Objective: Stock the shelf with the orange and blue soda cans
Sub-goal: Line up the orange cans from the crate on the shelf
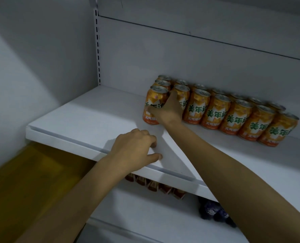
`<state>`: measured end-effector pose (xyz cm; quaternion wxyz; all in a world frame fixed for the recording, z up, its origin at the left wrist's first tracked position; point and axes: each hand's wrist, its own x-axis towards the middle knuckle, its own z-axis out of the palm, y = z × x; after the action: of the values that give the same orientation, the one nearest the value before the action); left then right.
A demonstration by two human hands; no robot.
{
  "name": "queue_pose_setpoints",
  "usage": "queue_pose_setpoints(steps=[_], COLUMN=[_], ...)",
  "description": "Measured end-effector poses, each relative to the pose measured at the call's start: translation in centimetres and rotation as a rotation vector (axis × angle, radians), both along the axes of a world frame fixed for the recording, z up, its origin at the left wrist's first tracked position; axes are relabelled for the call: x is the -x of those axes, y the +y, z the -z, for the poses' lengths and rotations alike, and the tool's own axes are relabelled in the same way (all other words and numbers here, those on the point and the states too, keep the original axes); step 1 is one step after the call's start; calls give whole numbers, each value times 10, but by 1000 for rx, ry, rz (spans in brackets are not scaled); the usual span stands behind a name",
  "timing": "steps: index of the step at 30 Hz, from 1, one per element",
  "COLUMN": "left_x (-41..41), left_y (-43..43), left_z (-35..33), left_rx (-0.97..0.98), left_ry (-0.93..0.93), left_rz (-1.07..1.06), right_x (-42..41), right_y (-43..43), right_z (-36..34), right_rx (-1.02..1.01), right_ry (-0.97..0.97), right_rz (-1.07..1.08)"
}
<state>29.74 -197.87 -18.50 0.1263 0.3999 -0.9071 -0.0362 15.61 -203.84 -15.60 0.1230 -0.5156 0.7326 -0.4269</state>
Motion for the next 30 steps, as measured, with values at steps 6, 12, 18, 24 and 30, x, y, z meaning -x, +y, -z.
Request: queue_pose_setpoints(steps=[6,12,18,24,30], left_x=[-1,-9,-12,-39,-109], left_y=[2,24,107,227,321], left_z=[-3,-19,-21,10,59], left_rx=[-42,-100,-46,-69,-228], left_ry=[-1,175,101,-41,-176], left_rz=[-31,-117,-236,-367,-557], right_x=[4,28,36,10,-50], right_y=[4,73,186,289,367], right_z=[0,-10,-25,-8,45], right_rx=[-63,-124,-294,-372,-501], right_ry=[-63,198,536,739,904], right_rz=[10,-164,-369,-551,-774])
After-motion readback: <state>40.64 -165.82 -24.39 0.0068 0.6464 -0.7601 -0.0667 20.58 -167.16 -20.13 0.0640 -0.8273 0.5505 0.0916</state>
